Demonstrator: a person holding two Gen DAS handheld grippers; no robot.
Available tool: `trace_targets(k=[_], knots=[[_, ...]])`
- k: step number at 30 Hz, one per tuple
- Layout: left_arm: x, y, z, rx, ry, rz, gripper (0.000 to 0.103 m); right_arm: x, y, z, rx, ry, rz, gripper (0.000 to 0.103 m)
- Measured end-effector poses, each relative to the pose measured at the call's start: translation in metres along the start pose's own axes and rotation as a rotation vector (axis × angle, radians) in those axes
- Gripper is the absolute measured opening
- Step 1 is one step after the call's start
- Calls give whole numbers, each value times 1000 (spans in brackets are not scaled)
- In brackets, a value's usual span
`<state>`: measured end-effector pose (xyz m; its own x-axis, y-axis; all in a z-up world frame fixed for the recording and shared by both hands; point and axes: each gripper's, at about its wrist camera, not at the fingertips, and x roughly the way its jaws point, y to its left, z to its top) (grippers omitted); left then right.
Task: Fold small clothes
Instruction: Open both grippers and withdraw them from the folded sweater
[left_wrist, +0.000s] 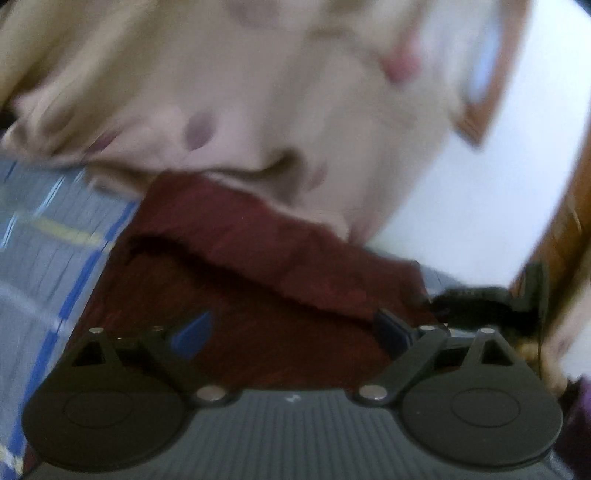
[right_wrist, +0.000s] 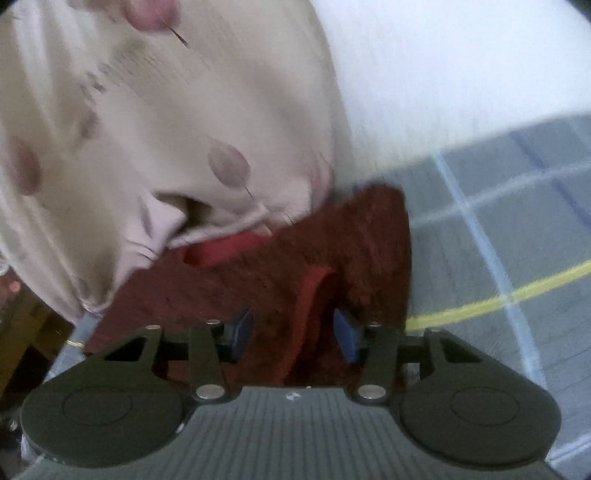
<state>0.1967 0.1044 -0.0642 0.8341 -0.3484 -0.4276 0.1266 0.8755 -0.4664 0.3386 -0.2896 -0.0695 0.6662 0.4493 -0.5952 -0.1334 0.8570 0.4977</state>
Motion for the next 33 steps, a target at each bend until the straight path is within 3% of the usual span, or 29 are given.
trace_targets(k=[1,5,10,13,17,19,25,27,30,33], knots=[[2,6,-2,-34,2,5,95,4,1,0,5,8,14,15],[12,16,-19,-55,26,84,95,-2,20,8,-48,-58,14,13],[8,18,-23,-62,21,79,95,-50,37,40,-131,-274,25,13],[9,21,-24,-81,19,72,96,-43,16,44,-121,-245,-34,13],[10,22,-25,-83,19,73,96,-8,-14,24,-79,-119,-97,13],[9,22,-26,-84,19,75,96,2,-24,15,-32,-94,-81,13],[9,23,-20,-92,46,66,96,-7,-41,11,118,-132,-19,24],[0,24,-10,-130,87,18,96,-31,-39,8,138,-177,-1,28],[-32,21,5,-129,116,-60,96,-76,-28,-13,129,-148,80,30],[-73,19,10,-22,160,-102,96,-133,-17,-55,82,-74,181,55]])
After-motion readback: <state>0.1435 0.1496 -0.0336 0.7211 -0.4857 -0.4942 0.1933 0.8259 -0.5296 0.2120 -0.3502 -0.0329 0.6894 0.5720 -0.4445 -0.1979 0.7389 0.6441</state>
